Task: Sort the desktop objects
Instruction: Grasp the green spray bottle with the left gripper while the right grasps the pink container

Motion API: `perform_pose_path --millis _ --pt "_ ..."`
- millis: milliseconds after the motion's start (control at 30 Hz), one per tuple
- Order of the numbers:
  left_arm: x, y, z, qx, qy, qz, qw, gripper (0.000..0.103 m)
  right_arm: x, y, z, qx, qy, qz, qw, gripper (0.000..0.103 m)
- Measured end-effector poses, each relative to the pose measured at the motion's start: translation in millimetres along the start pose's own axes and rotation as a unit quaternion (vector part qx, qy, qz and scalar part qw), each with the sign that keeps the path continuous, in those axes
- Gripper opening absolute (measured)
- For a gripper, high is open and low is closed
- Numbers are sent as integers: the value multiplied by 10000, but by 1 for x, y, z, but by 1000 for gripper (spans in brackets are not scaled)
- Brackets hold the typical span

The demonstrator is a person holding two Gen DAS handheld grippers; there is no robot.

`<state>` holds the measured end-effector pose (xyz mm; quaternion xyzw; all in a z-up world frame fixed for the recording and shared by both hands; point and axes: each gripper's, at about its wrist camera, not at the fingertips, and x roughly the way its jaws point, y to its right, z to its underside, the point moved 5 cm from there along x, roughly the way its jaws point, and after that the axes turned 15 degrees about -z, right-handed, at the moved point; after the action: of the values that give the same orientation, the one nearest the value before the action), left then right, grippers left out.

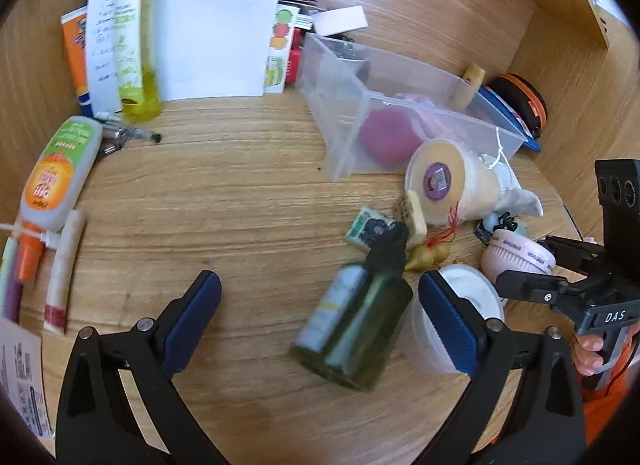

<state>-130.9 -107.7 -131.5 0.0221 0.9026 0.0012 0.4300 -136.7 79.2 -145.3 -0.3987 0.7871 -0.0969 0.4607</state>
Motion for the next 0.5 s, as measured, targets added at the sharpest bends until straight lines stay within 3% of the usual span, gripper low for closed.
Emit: perform_pose_path --millis 33,67,133,233,367,500 --pt "-1 2 -1 -3 13 21 10000 90 -1 0 0 -14 11 -12 10000 64" --pt "0 4 -1 27 -20 48 10000 77 -2 0 1 -25 23 -27 10000 63" --pt "4 9 2 200 -153 -36 9997 61 -4 1 1 -37 49 20 10000 63" --pt "0 15 7 438 1 -284 9986 57 -6 1 2 -45 85 24 10000 63" --pt "-4 12 10 435 40 -351 9984 41 -12 -1 2 -95 166 31 9998 63" --pt "-5 7 10 246 44 -348 9991 41 -21 -5 0 -163 289 -12 9994 63"
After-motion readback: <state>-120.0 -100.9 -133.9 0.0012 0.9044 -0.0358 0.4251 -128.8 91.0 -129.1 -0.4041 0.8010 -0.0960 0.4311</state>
